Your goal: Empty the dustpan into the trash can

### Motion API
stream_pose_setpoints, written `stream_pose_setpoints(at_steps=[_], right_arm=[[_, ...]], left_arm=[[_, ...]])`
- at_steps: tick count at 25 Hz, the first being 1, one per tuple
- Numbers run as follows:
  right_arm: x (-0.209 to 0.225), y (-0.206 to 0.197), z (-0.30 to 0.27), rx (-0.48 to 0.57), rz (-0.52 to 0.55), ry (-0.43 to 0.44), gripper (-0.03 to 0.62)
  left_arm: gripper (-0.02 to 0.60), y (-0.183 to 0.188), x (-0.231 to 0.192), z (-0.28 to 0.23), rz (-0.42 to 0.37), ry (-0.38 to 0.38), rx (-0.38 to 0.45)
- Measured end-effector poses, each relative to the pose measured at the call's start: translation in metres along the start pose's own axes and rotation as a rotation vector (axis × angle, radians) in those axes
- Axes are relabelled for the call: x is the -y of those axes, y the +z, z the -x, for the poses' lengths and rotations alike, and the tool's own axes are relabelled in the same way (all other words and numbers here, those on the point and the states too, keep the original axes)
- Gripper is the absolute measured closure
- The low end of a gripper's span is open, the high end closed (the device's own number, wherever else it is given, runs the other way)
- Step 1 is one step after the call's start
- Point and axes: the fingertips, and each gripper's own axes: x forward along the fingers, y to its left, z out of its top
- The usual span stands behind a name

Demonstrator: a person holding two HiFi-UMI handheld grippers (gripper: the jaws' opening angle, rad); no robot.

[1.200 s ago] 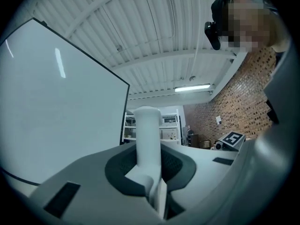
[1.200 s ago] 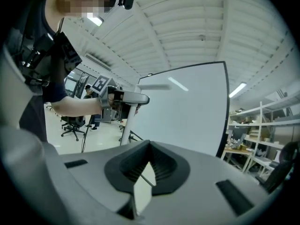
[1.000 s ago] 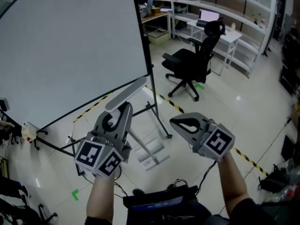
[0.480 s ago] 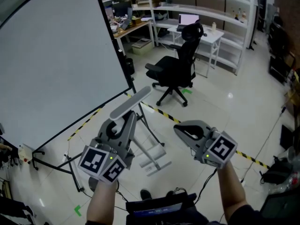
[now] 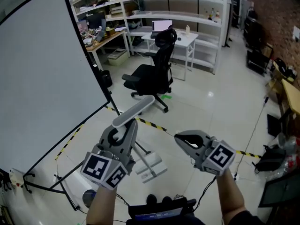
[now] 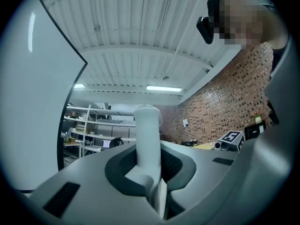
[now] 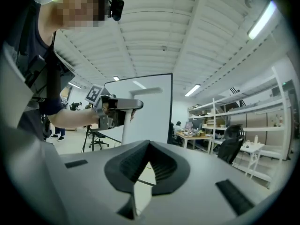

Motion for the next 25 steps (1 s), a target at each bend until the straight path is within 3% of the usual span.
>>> stream_pose_setpoints(at_steps=[5, 17, 22, 25], right_arm=[[0.008, 0.001, 0.004, -0.03, -0.008, -0.108, 0.58], [-0.025, -0.002, -0.007, -0.239, 0.126, -0.183, 0.58], [-0.036, 0.015, 0.001, -0.152, 0.002, -0.216, 0.58], [-0.033, 0.02, 0.013, -0.175, 0.033, -0.281, 0.58]], left_arm=[[0.543, 0.002, -0.007, -0.011, 0.034, -0.046, 0.032], [0.543, 0.006, -0.003, -0.027, 0.044, -0.215, 0.096], [0.543, 0.002, 0.015, -0.025, 0.016, -0.268, 0.115], [0.543, -0.002, 0.026, -0.026, 0.008, -0.3, 0.107]])
